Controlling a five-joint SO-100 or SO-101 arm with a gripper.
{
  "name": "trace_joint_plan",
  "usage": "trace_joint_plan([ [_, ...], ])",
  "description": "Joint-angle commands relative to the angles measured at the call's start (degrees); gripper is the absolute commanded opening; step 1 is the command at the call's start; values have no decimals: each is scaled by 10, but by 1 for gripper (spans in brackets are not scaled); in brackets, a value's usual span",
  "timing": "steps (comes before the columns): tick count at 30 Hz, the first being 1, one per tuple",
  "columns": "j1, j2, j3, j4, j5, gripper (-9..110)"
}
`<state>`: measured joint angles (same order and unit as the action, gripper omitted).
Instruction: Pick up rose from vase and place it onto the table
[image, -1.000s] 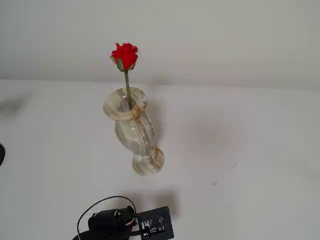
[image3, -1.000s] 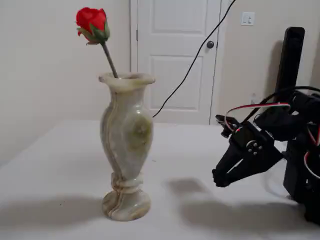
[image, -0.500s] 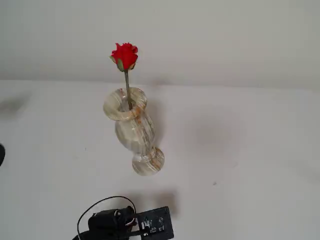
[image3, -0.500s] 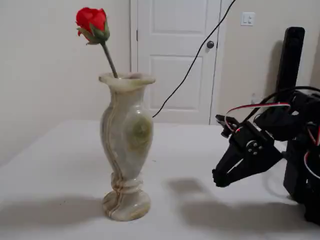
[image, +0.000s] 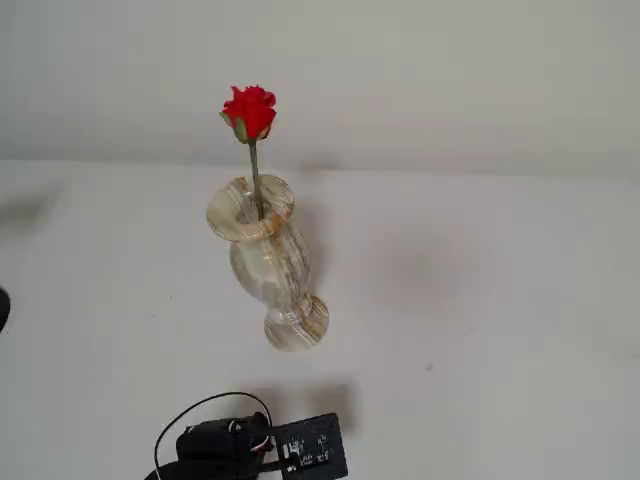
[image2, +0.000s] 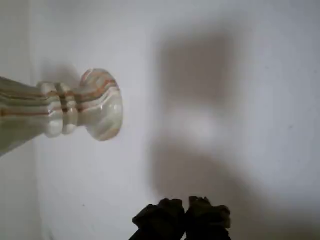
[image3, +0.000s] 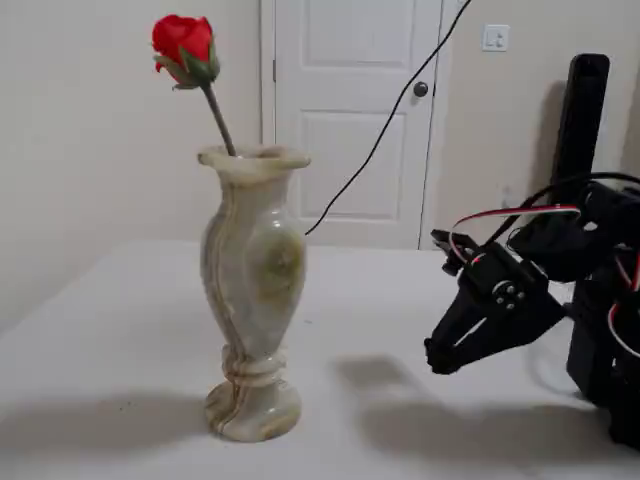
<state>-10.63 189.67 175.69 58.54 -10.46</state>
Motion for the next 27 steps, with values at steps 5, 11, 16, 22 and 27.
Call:
trace_joint_plan([
  [5, 0, 8, 0, -14, -5, 1],
  [11, -98, 9, 2, 33, -294, 0],
  [16, -101, 10, -65, 97, -448, 0],
  [22, -134, 4, -253, 92, -468, 3],
  [27, -101, -104, -431, 62, -548, 8],
])
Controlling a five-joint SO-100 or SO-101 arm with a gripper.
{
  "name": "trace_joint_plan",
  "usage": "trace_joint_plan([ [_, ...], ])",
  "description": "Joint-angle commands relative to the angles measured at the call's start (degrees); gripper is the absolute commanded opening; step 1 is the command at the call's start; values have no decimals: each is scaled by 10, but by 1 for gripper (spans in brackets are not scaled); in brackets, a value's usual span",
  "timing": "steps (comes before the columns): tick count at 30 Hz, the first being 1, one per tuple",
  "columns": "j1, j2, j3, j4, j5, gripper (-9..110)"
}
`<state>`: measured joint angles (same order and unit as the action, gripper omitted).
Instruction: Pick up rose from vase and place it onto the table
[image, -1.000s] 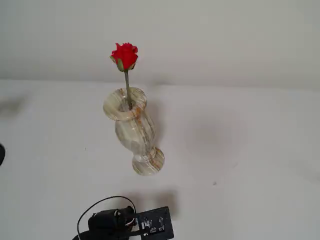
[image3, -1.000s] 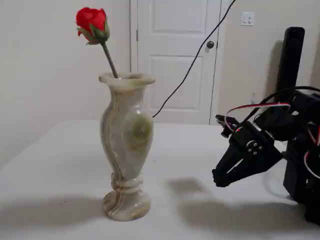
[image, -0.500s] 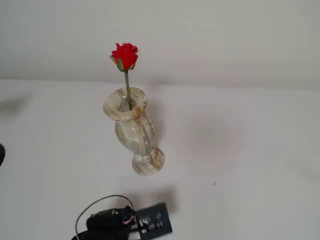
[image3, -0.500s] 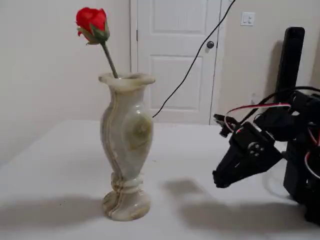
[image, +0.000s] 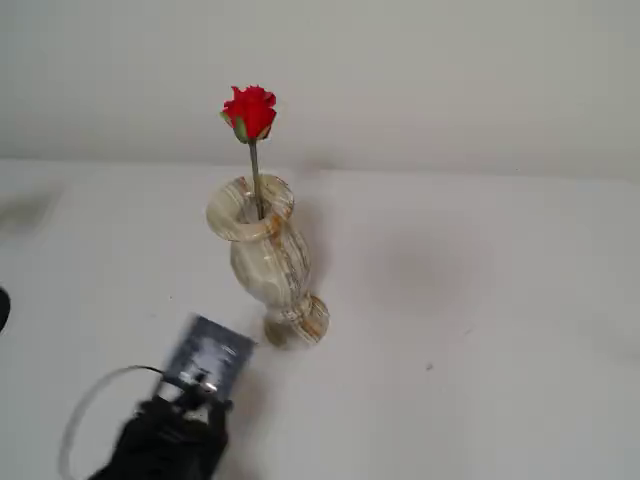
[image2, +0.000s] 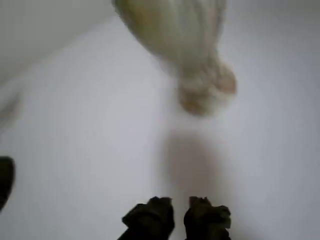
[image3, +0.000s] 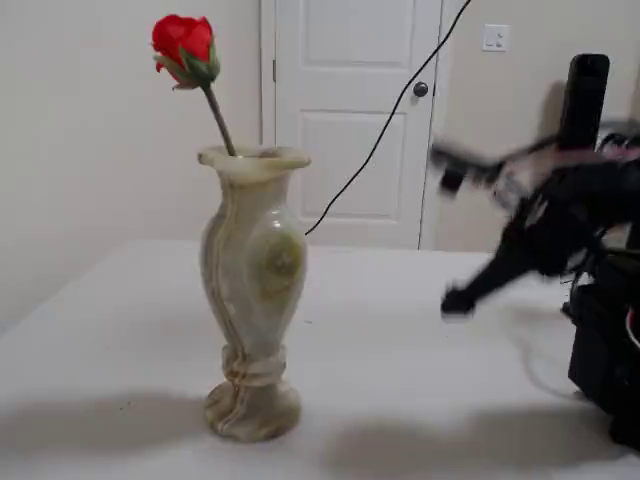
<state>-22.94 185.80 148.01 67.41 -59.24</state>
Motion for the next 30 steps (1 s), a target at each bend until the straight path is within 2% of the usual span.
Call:
trace_joint_plan([
  [1, 33, -85, -182, -42, -82, 8],
  [6, 64, -212, -308, -126, -157, 14],
  [16, 92, -477, -490, -264, -209, 21],
  [30, 142, -687, -520, -430, -220, 26],
])
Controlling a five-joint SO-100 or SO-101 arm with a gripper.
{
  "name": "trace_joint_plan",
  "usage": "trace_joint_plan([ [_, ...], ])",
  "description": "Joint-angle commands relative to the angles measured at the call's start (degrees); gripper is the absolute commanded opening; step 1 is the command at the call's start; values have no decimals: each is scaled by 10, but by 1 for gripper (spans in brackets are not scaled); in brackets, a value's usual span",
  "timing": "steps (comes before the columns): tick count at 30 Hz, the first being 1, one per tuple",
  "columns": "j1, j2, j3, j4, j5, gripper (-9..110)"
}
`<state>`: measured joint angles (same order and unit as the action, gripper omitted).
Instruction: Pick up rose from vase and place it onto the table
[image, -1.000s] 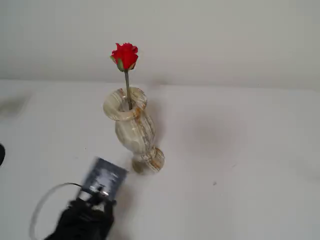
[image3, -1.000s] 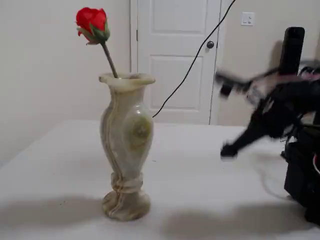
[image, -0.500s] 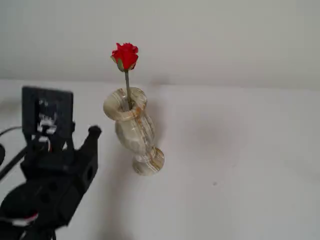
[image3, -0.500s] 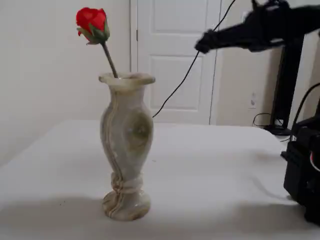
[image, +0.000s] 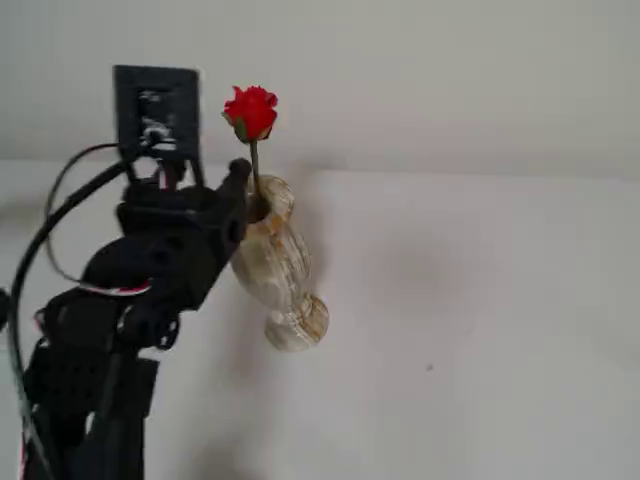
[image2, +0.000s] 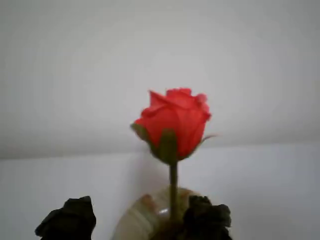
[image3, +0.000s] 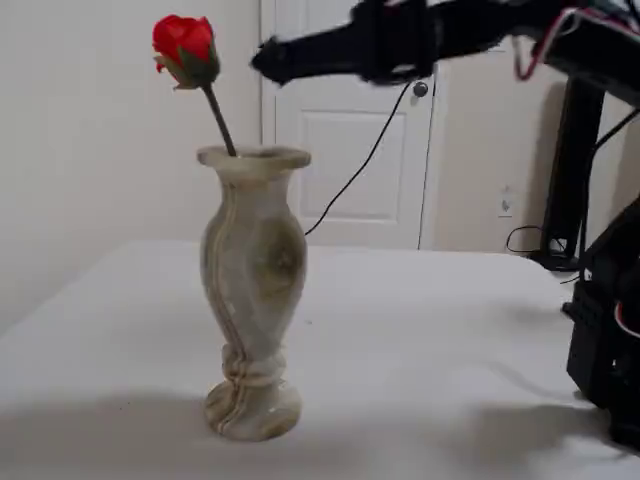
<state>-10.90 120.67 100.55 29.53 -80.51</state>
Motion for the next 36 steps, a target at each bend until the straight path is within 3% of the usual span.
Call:
trace_joint_plan([
  [1, 25, -47, -52, -55, -7, 26],
  [9, 44, -123, -121, -63, -5, 23],
  [18, 47, -127, -128, -69, -19, 0],
  [27, 87, -99, -178, -76, -71, 0],
  [36, 220, -72, -298, -73, -94, 0],
])
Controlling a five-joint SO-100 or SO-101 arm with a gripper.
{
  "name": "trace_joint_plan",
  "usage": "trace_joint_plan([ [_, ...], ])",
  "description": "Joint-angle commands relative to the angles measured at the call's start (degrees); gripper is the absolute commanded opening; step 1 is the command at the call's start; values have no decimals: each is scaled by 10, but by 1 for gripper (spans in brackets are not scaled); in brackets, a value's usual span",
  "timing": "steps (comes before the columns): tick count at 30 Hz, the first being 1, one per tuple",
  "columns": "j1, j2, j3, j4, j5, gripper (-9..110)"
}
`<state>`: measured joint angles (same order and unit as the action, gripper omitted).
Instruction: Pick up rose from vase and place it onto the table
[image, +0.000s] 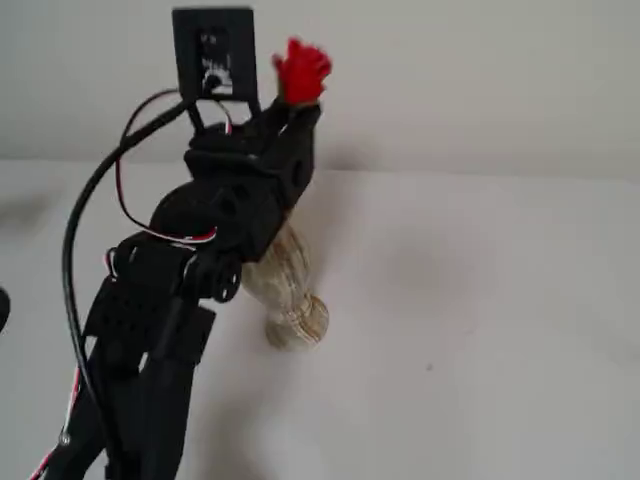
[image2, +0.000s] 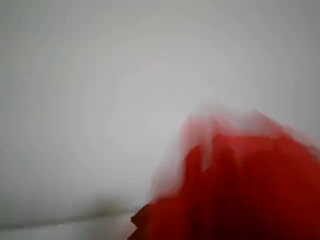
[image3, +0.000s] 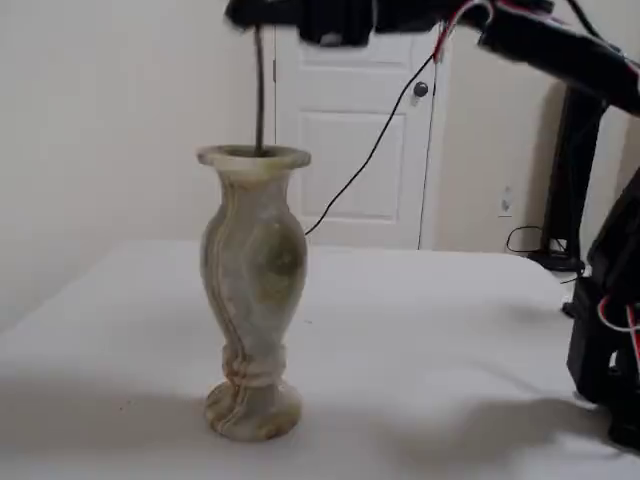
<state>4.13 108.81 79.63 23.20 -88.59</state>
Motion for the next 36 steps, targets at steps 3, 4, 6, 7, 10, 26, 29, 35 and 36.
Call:
trace_joint_plan([
  [3, 132, 51, -118, -11, -29, 0],
  [4, 154, 52, -123, -8, -40, 0],
  [6, 196, 56, -123, 10, -67, 0],
  [7, 213, 57, -117, 15, -76, 0],
  [10, 259, 47, -115, 40, -100, 0],
  [26, 194, 358, 423, 83, -300, 0],
  [29, 182, 371, 476, 62, -287, 0],
  [35, 185, 321, 530, -1, -259, 0],
  [36, 186, 308, 550, -38, -259, 0],
])
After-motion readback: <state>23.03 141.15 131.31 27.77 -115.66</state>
